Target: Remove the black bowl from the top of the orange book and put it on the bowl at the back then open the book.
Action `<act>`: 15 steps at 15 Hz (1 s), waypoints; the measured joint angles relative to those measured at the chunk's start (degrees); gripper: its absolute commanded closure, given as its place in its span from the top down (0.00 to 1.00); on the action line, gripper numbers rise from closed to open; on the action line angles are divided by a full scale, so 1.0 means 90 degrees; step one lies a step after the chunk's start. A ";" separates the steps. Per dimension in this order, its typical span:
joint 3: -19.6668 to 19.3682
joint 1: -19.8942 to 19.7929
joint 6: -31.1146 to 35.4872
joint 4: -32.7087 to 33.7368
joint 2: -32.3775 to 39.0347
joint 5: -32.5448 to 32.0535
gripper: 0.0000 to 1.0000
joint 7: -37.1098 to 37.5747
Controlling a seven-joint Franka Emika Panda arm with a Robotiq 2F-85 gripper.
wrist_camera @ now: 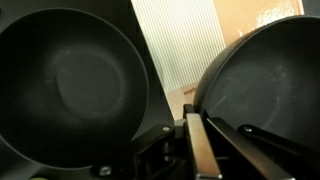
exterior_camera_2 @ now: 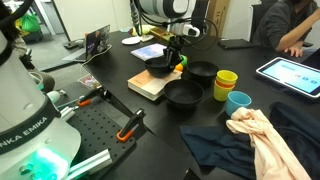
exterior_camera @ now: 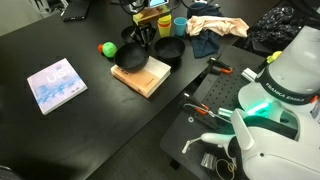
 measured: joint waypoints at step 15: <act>-0.0167 -0.0949 -0.0810 0.1441 0.0485 0.0831 0.01 -0.0599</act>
